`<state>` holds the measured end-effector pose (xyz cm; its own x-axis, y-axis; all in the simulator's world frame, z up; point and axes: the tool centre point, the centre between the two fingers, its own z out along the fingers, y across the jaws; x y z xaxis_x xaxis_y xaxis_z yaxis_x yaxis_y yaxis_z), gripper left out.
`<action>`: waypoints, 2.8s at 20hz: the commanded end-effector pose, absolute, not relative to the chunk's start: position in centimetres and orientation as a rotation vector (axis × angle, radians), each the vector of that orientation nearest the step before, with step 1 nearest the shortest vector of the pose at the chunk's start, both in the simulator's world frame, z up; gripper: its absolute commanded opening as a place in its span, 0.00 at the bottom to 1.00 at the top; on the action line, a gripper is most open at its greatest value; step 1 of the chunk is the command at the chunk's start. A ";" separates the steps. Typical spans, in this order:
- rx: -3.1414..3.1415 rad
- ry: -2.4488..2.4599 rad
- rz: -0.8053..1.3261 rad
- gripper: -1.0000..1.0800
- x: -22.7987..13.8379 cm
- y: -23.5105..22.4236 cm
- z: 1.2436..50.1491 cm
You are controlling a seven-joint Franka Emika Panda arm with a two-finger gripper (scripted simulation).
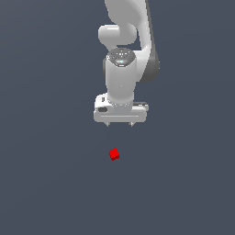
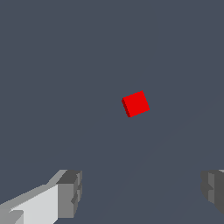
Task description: Pick up the red cube and move it to a goal position.
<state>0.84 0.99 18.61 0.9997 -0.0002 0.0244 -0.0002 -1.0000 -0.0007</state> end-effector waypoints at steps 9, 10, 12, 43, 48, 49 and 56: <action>-3.140 -0.057 -0.035 0.96 1.4 0.6 16.9; -3.140 -0.072 -0.034 0.96 1.6 0.5 16.5; -3.138 -0.108 -0.031 0.96 1.9 0.3 15.5; -3.089 -0.574 0.000 0.00 7.4 -1.7 2.0; -3.089 -0.574 0.000 0.00 7.4 -1.7 2.0; -3.089 -0.574 0.000 0.00 7.4 -1.7 2.0; -3.089 -0.574 0.001 0.00 7.1 -1.8 2.2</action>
